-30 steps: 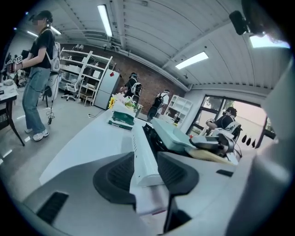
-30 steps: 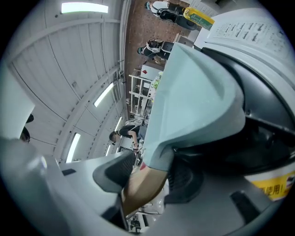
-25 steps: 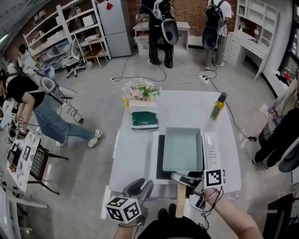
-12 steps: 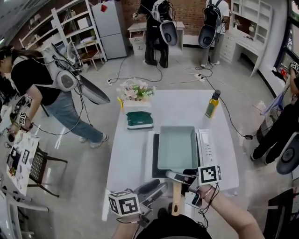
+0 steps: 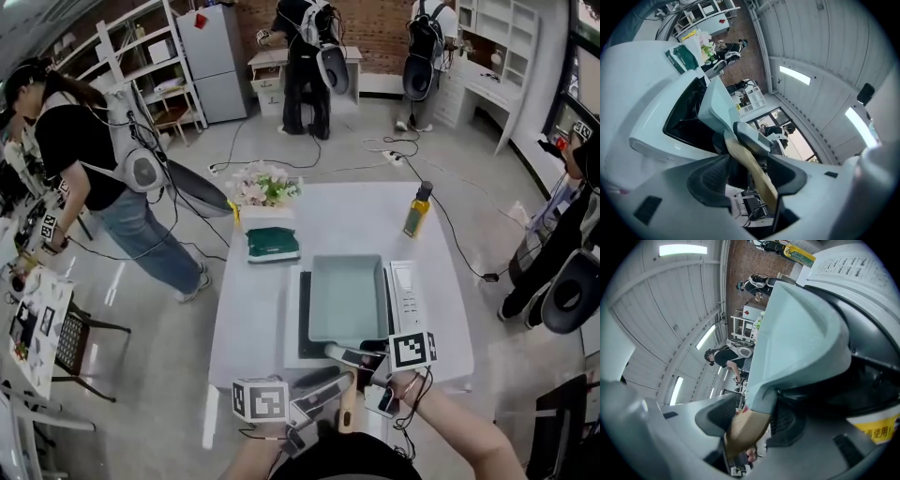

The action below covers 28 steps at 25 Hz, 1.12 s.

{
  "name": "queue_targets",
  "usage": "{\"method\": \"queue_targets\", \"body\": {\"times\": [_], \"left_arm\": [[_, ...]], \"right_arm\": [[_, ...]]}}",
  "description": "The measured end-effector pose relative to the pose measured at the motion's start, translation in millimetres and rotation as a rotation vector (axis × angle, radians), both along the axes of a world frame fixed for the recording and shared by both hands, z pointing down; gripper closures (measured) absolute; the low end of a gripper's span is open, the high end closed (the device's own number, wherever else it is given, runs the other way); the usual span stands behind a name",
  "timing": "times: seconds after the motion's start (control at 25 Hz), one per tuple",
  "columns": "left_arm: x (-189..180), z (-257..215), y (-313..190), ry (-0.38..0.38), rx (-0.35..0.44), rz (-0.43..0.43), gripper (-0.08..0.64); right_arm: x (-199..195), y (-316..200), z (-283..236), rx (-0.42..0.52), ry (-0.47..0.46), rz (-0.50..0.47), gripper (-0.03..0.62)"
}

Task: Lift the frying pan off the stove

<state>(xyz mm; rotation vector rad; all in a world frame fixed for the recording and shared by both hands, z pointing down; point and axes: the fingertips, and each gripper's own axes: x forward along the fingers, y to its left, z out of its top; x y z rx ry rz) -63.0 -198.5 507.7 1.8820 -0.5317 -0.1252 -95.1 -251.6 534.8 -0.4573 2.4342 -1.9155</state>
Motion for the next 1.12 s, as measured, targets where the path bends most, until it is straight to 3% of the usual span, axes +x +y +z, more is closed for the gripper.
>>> {"method": "queue_targets", "body": {"times": [0.52,1.12], "left_arm": [[34,7,2,0.059,-0.097,0.122,0.337],[46,6,4,0.082,-0.105,0.211,0.374]], "right_arm": [[0,0,0,0.004,0.005,-0.016,0.391],[-2,2,0,0.011,-0.008,-0.033,0.391]]}}
